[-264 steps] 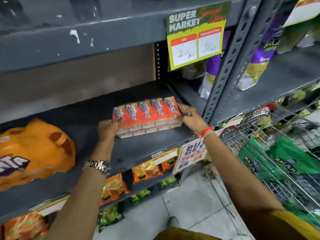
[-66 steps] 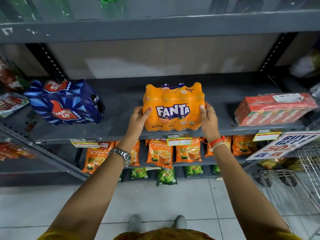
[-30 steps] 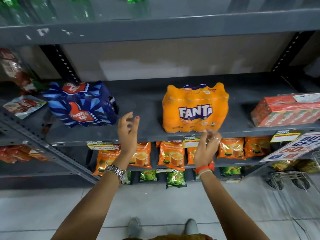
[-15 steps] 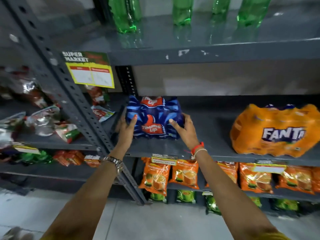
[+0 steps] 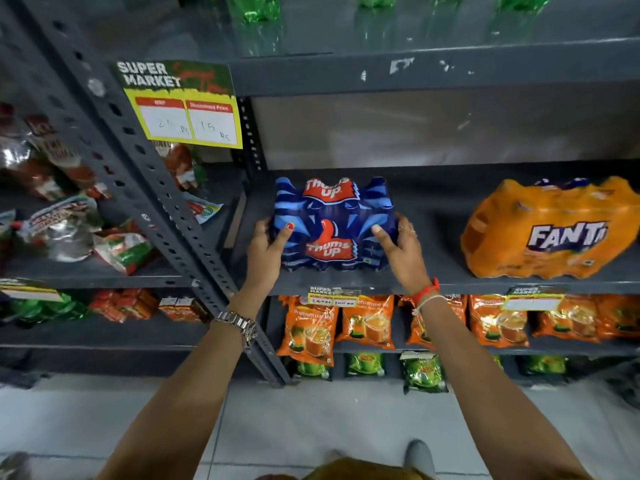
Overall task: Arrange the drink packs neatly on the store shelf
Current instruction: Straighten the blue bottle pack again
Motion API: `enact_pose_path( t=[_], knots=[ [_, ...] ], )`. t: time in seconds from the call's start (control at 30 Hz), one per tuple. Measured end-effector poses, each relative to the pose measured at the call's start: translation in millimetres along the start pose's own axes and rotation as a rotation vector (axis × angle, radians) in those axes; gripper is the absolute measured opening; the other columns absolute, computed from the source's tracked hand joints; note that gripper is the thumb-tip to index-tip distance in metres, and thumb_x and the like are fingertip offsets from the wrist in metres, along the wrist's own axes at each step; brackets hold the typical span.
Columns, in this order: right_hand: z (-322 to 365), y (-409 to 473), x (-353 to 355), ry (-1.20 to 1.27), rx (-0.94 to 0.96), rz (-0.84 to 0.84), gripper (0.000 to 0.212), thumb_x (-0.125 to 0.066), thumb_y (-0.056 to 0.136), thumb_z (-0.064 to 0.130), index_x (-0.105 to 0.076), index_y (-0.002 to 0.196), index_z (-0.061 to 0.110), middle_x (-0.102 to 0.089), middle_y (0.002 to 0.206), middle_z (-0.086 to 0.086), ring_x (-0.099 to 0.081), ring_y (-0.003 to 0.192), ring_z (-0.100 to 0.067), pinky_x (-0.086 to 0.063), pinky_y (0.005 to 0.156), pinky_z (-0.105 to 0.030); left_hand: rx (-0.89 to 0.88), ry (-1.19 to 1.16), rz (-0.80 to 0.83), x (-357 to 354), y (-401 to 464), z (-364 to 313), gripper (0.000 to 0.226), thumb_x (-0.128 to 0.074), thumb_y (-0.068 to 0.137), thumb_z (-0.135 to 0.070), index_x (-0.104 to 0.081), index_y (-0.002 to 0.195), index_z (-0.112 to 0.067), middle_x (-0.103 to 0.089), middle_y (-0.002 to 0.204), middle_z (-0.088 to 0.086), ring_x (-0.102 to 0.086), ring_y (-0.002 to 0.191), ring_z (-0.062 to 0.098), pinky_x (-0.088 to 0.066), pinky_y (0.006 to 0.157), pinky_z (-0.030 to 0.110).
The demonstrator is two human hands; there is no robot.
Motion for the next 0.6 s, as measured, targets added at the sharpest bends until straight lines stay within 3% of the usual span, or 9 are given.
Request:
enact_pose_path(
  t=[0.23,0.37,0.5,0.6],
  knots=[
    [6,-15,4,-0.021,-0.021,-0.021,0.046,-0.055,0.091,0.036,-0.045,0.128,0.011,-0.052,0.128,-0.015,-0.050,0.121,-0.027,-0.046,0.102,-0.048,0.004,-0.025,0.018,1,-10,0,0.042,-0.059,0.087,-0.030,-0.048,0.118,-0.003,-0.063,0.110,0.007,-0.063,0.093,0.012,-0.053,0.074,0.019],
    [6,-23,4,-0.007,-0.024,-0.024,0.046,-0.053,0.092,0.039,-0.042,0.130,0.015,-0.051,0.130,-0.012,-0.051,0.123,-0.025,-0.049,0.101,-0.048,0.003,-0.016,0.025,4,-17,0,0.043,-0.058,0.087,-0.032,-0.048,0.119,-0.005,-0.062,0.109,0.003,-0.062,0.091,0.008,-0.053,0.068,0.012],
    [6,-25,3,-0.011,-0.025,-0.024,0.047,-0.052,0.092,0.040,-0.042,0.130,0.015,-0.050,0.130,-0.012,-0.050,0.123,-0.025,-0.049,0.101,-0.048,0.016,-0.041,0.021,5,-22,0,0.043,-0.058,0.087,-0.034,-0.047,0.119,-0.007,-0.063,0.113,0.006,-0.064,0.097,0.014,-0.055,0.076,0.026],
    [7,-24,4,-0.045,-0.007,-0.020,0.048,-0.051,0.092,0.040,-0.041,0.131,0.014,-0.050,0.130,-0.012,-0.049,0.123,-0.023,-0.048,0.102,-0.046,0.016,-0.046,0.019,4,-24,0,0.042,-0.058,0.087,-0.036,-0.047,0.118,-0.009,-0.063,0.111,0.003,-0.064,0.096,0.010,-0.055,0.075,0.024]
  ],
)
Point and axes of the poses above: each hand's wrist, its own y-axis towards the middle knuckle, its own x-axis out of the back of the hand, z = x × y, the point moved 8 cm from there along y, towards the middle knuckle
